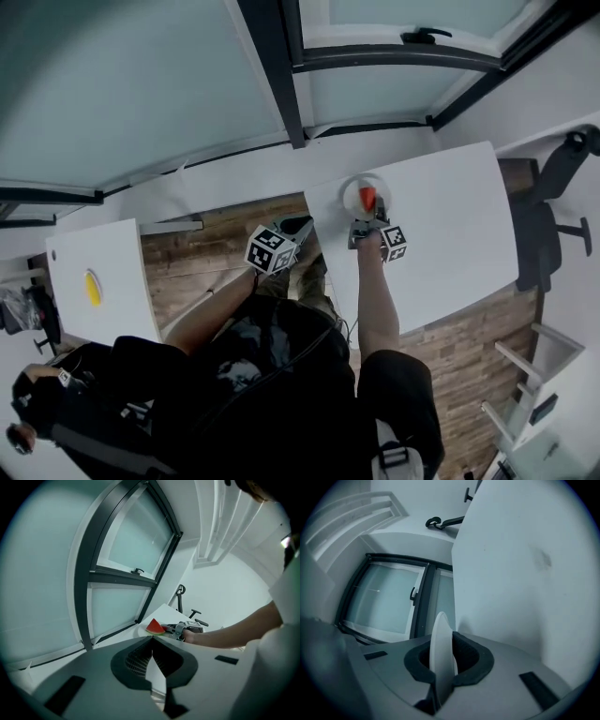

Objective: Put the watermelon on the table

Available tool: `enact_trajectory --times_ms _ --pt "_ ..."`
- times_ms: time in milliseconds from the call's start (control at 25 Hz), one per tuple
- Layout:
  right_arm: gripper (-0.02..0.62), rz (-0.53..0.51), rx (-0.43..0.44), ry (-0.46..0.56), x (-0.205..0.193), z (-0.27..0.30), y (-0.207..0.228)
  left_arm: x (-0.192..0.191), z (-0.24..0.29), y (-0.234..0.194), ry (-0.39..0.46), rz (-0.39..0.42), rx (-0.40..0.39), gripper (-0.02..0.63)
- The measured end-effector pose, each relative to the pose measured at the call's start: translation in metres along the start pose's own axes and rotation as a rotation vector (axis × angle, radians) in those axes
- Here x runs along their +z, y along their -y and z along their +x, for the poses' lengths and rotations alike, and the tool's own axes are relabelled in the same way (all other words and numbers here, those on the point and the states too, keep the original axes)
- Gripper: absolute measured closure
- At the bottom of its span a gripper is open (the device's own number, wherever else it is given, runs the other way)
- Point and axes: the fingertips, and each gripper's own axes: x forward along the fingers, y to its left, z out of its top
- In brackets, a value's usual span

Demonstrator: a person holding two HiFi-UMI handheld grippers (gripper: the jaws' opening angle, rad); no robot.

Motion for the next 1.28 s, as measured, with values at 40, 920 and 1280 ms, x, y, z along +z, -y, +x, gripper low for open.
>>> enact_trajectory --times_ms 40,920,1280 --pt "0.572 -0.032 -0.030 0.005 0.004 0.009 0.001 0.008 0.005 -0.005 0.006 0.002 -0.001 0.600" --pt "0.418 -1.448 -0.256 -0.096 0.014 -0.049 -0.076 0.042 0.029 -0.005 0.011 0.015 -0.080 0.600" --pt "0.583 -1.347 -0.126 0.181 -0.013 -0.206 -0.176 0.088 0.001 0.070 0.162 0.320 -0.127 0.600"
